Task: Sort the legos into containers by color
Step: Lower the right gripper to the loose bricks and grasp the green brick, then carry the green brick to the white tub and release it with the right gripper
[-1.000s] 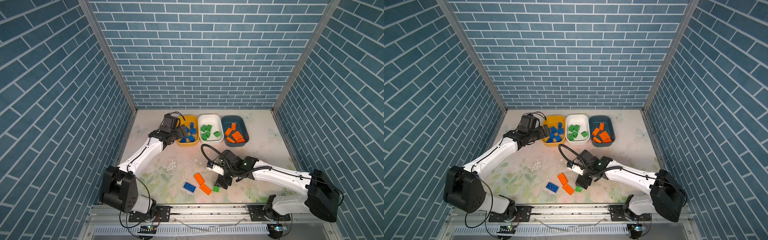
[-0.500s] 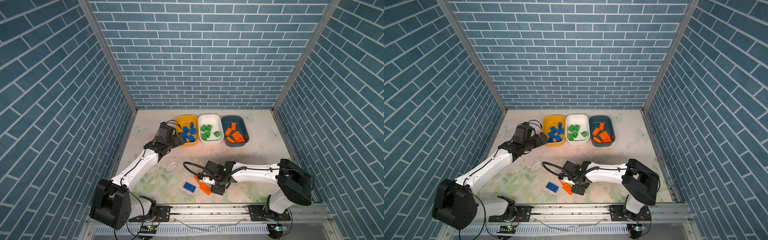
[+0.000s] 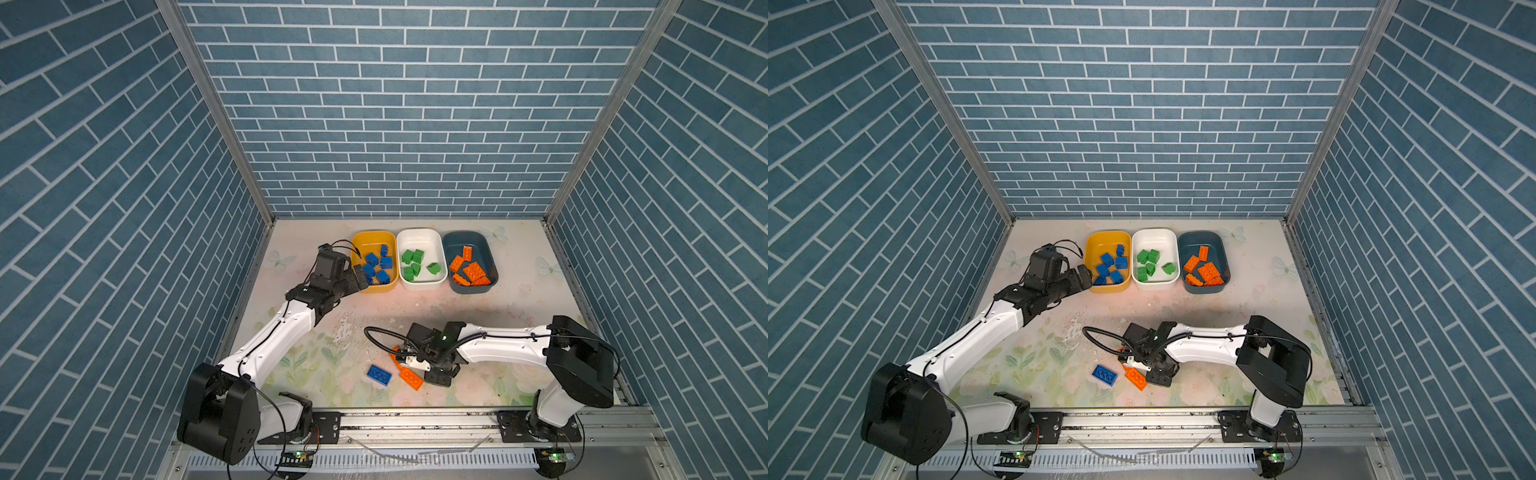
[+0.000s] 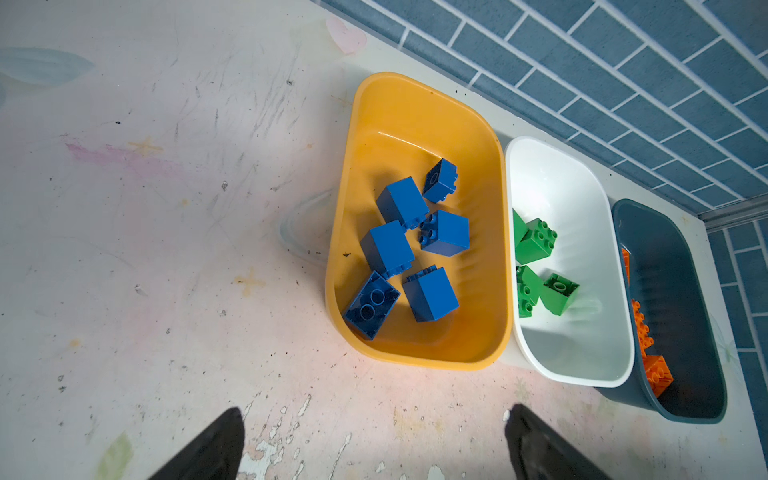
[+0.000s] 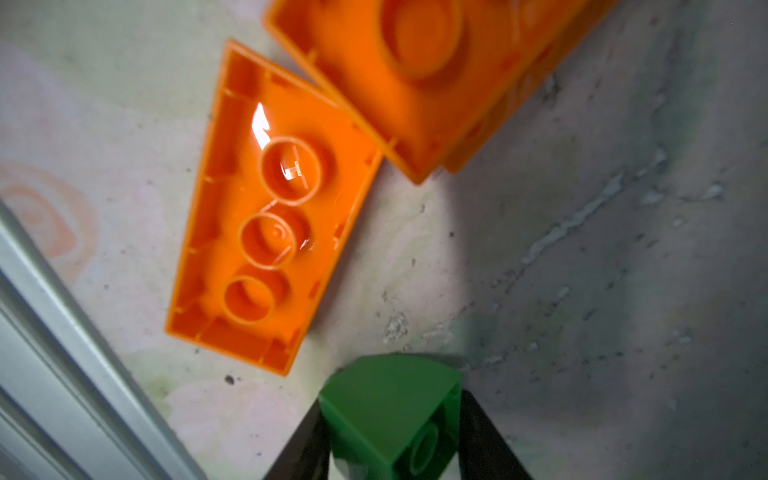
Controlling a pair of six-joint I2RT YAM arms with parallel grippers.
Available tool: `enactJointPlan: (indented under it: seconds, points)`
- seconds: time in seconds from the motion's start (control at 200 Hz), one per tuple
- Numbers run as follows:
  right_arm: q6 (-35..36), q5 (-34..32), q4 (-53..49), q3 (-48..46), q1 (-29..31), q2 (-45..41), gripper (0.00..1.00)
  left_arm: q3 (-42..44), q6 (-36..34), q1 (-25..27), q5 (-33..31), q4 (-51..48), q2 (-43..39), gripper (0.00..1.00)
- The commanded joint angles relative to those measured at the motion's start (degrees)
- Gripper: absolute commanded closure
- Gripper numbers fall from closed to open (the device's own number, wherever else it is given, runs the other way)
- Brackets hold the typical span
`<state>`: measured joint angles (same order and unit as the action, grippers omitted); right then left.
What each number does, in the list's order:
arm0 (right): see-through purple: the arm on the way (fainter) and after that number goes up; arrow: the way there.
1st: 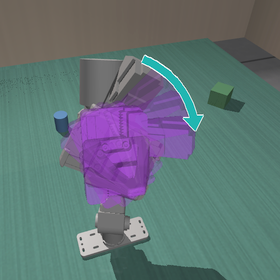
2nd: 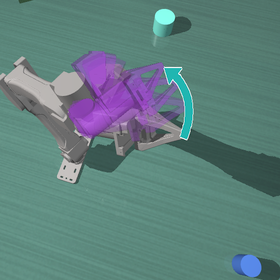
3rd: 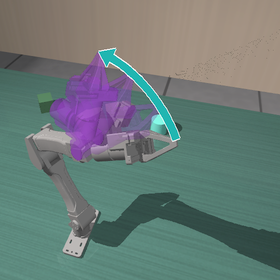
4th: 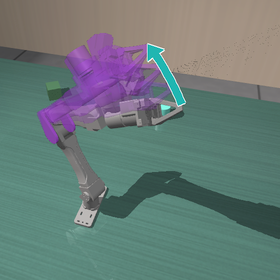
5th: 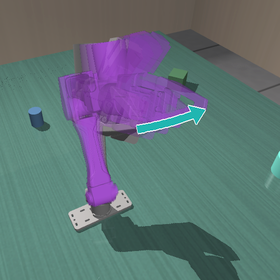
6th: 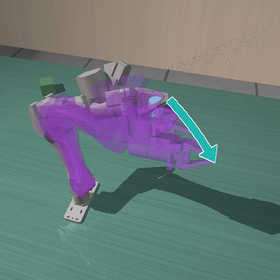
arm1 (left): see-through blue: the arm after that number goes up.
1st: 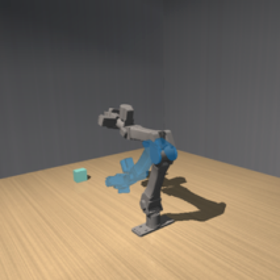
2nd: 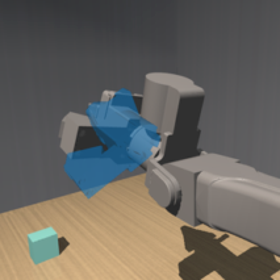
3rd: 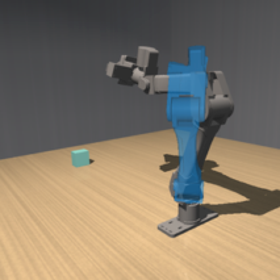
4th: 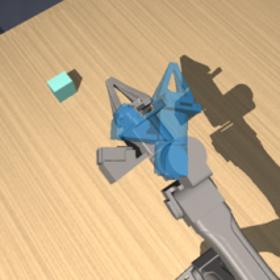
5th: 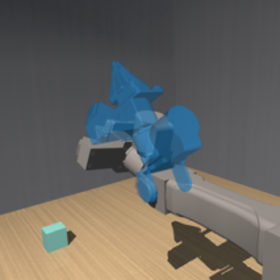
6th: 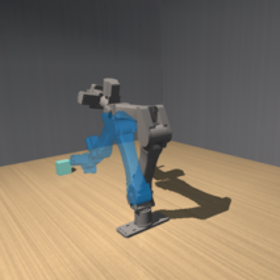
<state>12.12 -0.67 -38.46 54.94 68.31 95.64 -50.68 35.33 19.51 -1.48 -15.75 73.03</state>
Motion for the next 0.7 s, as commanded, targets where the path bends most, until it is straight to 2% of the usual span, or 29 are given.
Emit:
enactJointPlan:
  seconds: [0.0,0.09,0.335,0.54,0.695]
  points:
    - [2.3,-1.9,0.2,0.1,0.1,-0.3,0.62,0.0,-0.4,-0.3,0.3,-0.6,1.2,0.01]
    - [3.1,-2.2,2.0,-0.3,-1.1,-2.6,0.67,-0.6,-0.4,-0.4,0.7,-1.1,2.0,0.01]
    - [6.0,-0.4,7.0,0.4,-9.1,-8.6,0.69,-1.1,0.8,-0.1,2.2,-0.4,3.2,0.01]
    - [8.2,2.5,15.8,2.3,-16.6,-10.0,0.7,-5.2,1.3,5.0,-0.5,-2.1,6.0,0.01]
    - [7.0,4.0,24.5,3.7,-21.1,-8.9,0.7,-6.6,3.1,5.9,0.2,-1.0,7.9,0.01]
